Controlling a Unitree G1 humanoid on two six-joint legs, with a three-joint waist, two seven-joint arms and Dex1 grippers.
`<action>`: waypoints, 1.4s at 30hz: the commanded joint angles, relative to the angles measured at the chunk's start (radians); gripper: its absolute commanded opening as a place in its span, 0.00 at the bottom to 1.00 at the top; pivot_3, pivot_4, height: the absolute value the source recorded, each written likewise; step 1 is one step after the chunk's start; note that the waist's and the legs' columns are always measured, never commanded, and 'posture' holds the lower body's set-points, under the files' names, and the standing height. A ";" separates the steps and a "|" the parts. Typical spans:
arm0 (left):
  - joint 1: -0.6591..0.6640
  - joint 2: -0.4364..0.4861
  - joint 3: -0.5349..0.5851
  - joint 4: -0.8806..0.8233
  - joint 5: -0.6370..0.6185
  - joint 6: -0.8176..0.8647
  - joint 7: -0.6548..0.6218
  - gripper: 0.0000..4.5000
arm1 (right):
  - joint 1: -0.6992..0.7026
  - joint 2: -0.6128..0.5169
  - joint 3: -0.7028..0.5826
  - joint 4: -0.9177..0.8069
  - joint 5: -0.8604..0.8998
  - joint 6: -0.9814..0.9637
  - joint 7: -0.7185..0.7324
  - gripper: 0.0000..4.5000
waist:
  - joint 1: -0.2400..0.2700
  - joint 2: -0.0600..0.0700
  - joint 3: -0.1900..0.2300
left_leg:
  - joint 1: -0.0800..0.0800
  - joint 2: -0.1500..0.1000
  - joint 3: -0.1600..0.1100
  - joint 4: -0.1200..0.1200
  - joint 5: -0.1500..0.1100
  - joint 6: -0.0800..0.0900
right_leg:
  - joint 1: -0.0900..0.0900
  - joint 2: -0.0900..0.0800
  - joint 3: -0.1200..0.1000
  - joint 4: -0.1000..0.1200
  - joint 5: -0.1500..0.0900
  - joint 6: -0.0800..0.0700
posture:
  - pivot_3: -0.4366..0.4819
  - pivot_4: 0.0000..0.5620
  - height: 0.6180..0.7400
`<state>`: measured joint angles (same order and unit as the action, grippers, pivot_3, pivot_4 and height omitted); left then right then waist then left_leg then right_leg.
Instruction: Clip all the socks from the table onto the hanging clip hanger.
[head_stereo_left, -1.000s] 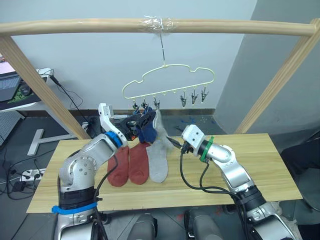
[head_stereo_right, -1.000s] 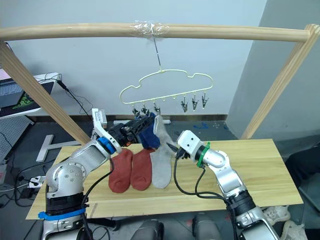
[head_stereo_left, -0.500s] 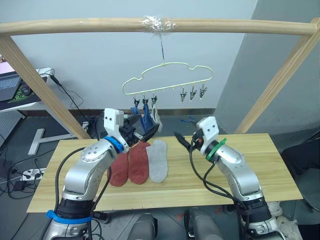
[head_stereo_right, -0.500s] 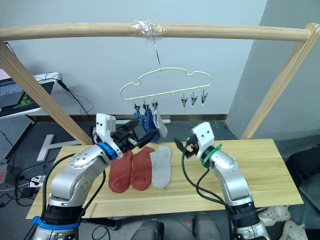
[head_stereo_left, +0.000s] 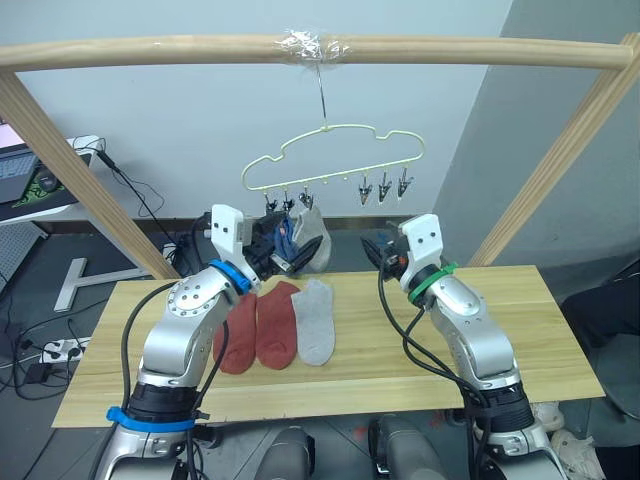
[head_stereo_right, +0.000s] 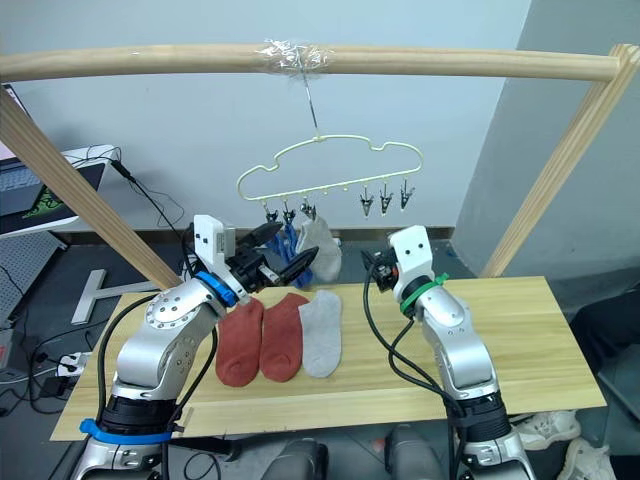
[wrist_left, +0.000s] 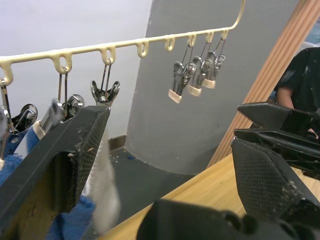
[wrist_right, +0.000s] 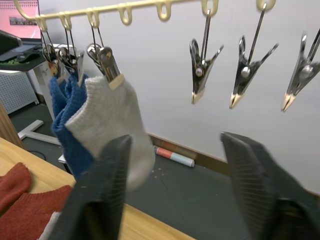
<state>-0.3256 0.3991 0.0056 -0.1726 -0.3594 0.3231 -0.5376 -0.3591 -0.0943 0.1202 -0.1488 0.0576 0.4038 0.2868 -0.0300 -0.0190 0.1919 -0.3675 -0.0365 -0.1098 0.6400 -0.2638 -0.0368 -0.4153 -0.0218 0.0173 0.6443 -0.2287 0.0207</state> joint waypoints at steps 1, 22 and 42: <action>-0.006 -0.002 0.010 -0.036 0.001 -0.013 -0.005 1.00 | -0.044 0.011 -0.001 -0.009 -0.011 -0.034 -0.026 0.50 | 0.000 0.000 0.000 | 0.000 0.000 0.000 0.000 0.000 0.000 | 0.000 0.000 0.000 0.000 0.000 0.000 | 0.47 0.31 1.00; -0.006 -0.015 0.005 -0.051 0.010 -0.026 -0.015 1.00 | -0.207 0.069 -0.017 0.172 -0.005 -0.052 -0.091 0.13 | 0.000 0.000 0.000 | 0.000 0.000 0.000 0.000 0.000 0.000 | -0.001 0.000 0.000 0.002 0.000 0.000 | 0.48 0.28 1.00; -0.022 -0.022 0.014 -0.046 0.013 -0.033 -0.019 1.00 | -0.313 0.104 -0.038 0.338 0.003 -0.106 -0.105 0.49 | -0.001 0.000 0.000 | -0.001 0.001 0.002 0.000 0.000 0.000 | -0.003 0.001 0.000 0.003 0.001 -0.001 | 0.49 0.28 1.00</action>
<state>-0.3298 0.3751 0.0061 -0.1854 -0.3488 0.3149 -0.5564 -0.6512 0.0044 0.0979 0.1909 0.0595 0.3272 0.1908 -0.0314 -0.0189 0.1918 -0.3687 -0.0360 -0.1082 0.6401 -0.2637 -0.0367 -0.4187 -0.0212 0.0174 0.6471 -0.2272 0.0186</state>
